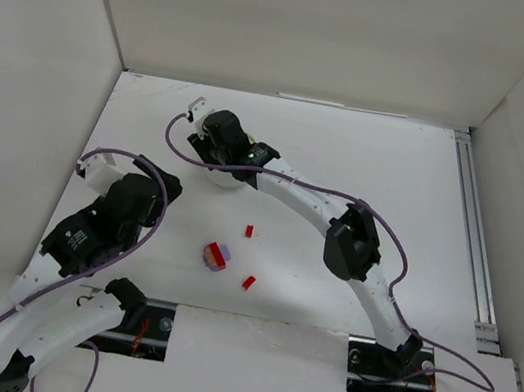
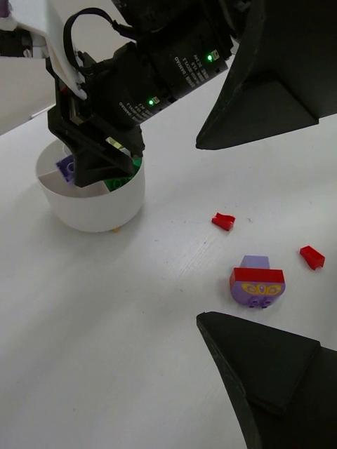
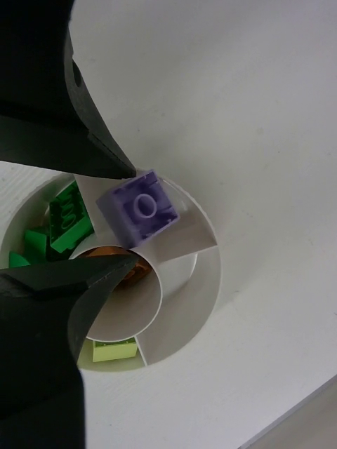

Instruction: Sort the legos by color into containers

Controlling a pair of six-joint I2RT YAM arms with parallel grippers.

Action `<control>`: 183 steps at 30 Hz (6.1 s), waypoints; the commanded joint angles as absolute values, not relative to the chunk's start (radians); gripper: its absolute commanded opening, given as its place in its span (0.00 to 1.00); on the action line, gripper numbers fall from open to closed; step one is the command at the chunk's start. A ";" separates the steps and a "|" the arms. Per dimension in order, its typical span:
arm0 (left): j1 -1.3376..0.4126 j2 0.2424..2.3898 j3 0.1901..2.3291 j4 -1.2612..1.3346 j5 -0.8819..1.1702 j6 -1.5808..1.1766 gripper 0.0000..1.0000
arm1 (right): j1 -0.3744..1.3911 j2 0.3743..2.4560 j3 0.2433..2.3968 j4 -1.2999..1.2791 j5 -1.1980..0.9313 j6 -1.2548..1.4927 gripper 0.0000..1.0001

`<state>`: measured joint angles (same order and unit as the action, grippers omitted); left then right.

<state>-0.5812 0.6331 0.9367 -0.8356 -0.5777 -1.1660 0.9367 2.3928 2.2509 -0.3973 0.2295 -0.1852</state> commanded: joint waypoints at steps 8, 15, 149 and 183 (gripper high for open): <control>-0.581 0.652 0.925 -0.851 -0.542 -1.149 1.00 | 0.934 2.350 2.281 -0.385 0.241 -0.183 0.70; -0.581 0.680 0.925 -0.851 -0.437 -1.120 1.00 | 0.934 2.114 2.076 -0.289 0.265 -0.163 0.77; -0.989 0.815 0.775 -0.103 -0.540 -1.020 0.21 | 0.877 1.223 1.094 -0.106 -0.311 0.285 0.54; -0.989 0.756 0.735 -0.037 -0.480 -0.988 0.20 | 0.877 1.252 1.144 -0.058 -0.383 0.250 0.26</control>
<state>-0.9817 0.7719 0.7387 -0.1005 -0.4969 -0.9955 0.8673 1.2526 1.0908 -0.1211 -0.3481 0.2565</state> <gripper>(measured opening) 0.479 0.403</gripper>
